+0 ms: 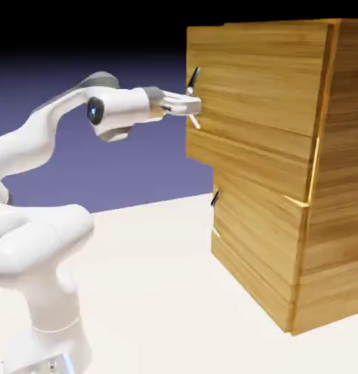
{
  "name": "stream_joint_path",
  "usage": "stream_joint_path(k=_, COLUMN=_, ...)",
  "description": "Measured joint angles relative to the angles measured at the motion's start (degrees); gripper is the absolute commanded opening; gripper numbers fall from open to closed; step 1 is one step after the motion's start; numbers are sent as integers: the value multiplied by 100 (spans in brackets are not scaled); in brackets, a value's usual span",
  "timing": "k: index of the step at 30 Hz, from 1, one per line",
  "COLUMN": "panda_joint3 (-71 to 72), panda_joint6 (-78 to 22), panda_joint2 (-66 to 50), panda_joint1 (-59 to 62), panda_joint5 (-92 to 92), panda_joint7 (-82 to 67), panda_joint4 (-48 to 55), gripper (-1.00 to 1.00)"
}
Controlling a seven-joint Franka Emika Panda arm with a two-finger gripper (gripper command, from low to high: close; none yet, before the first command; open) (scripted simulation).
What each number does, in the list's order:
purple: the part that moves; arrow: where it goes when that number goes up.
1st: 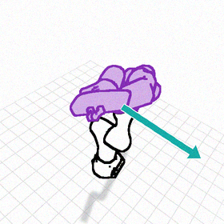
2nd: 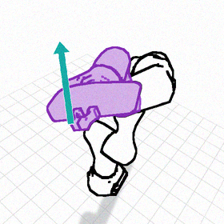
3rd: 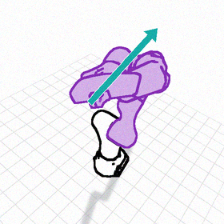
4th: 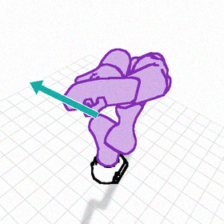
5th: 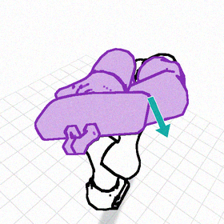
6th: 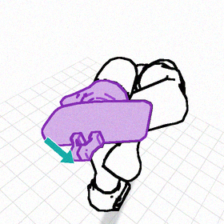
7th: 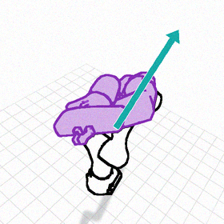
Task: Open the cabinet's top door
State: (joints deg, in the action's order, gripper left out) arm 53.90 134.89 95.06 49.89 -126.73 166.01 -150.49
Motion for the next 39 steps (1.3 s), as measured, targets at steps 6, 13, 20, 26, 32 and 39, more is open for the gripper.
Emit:
stream_joint_path(k=6, panda_joint3=-829, panda_joint6=-1468, panda_joint2=594, panda_joint1=-211, panda_joint5=173, panda_joint7=-240, panda_joint4=-959, gripper=-100)
stream_joint_path(k=13, panda_joint3=-2273, panda_joint6=-2883, panda_joint2=574, panda_joint1=-433, panda_joint5=1009, panda_joint7=-912, panda_joint4=-1751, gripper=-100)
stream_joint_path(k=20, panda_joint3=-3725, panda_joint6=-3952, panda_joint2=148, panda_joint1=-386, panda_joint5=2105, panda_joint7=-1540, panda_joint4=-2011, gripper=-100)
stream_joint_path(k=26, panda_joint3=-4971, panda_joint6=-4787, panda_joint2=-555, panda_joint1=-341, panda_joint5=3197, panda_joint7=-2138, panda_joint4=-1937, gripper=-100)
stream_joint_path(k=32, panda_joint3=-6213, panda_joint6=-5658, panda_joint2=-1643, panda_joint1=-452, panda_joint5=4427, panda_joint7=-2841, panda_joint4=-1545, gripper=-100)
stream_joint_path(k=39, panda_joint3=-7436, panda_joint6=-6603, panda_joint2=-3097, panda_joint1=-942, panda_joint5=5701, panda_joint7=-3623, panda_joint4=-723, gripper=-100)
